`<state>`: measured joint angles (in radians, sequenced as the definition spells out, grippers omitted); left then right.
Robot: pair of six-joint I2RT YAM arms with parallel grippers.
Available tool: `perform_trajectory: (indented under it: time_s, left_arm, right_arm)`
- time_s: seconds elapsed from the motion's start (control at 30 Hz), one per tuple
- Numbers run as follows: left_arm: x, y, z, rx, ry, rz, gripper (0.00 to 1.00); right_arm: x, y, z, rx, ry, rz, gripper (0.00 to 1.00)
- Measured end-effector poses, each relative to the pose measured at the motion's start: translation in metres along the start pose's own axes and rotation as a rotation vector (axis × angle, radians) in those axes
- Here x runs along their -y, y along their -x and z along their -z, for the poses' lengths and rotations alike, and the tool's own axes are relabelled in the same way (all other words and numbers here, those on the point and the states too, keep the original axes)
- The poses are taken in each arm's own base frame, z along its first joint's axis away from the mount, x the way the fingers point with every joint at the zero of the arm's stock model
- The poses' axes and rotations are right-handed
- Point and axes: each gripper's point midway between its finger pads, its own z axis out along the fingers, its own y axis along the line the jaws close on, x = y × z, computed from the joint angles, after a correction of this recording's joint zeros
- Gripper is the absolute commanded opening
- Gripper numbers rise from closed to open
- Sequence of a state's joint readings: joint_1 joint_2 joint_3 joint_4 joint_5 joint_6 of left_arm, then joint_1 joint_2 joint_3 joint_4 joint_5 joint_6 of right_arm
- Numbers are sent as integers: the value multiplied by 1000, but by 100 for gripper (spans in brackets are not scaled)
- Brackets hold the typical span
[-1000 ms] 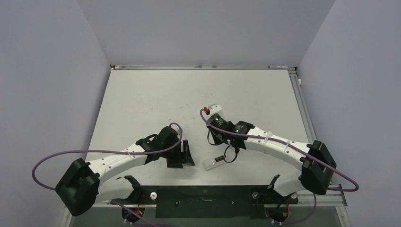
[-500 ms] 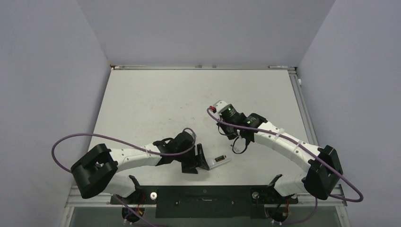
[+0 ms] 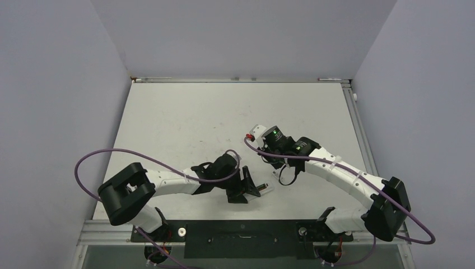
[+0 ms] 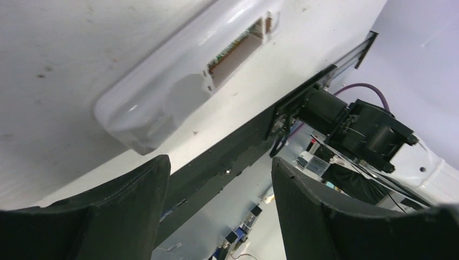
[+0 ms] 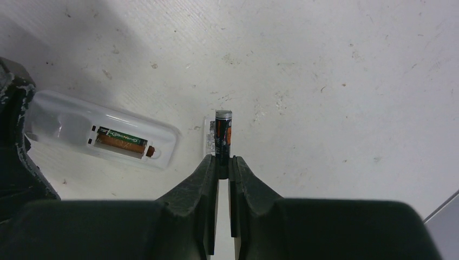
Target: Load the batteries into the remote control
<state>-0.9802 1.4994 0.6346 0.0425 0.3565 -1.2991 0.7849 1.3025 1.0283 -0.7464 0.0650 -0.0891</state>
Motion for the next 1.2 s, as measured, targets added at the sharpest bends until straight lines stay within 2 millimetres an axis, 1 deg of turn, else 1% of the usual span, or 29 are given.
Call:
perform_trajectory:
  time_s: [0.17,0.27,0.37,0.5,0.7,0.93,1.2]
  left_arm:
    - [18,-13,-3,-33,-72,17,66]
    - [24,-22,-5,-48,-97,24,66]
    - [22,-27,-6,-54,-97,39,66]
    - [9,-27,-10,-36,-68,78,64]
    - [-9,-18,-20,34,11,122,64]
    - [-7,-3,-23,98,12,144,64]
    - [-10,37,-16,189,5,174,64]
  right_arm:
    - [3,-2,0,-1,-10,23,8]
    - [4,-7,-2,-13,-15,34,8]
    - [5,-10,-3,-22,-22,40,8]
    - [7,-10,-3,-24,-31,47,8]
    - [9,-11,0,-21,-36,49,8]
    - [5,-15,3,-32,-10,77,8]
    - [-14,-19,5,-33,125,166,8]
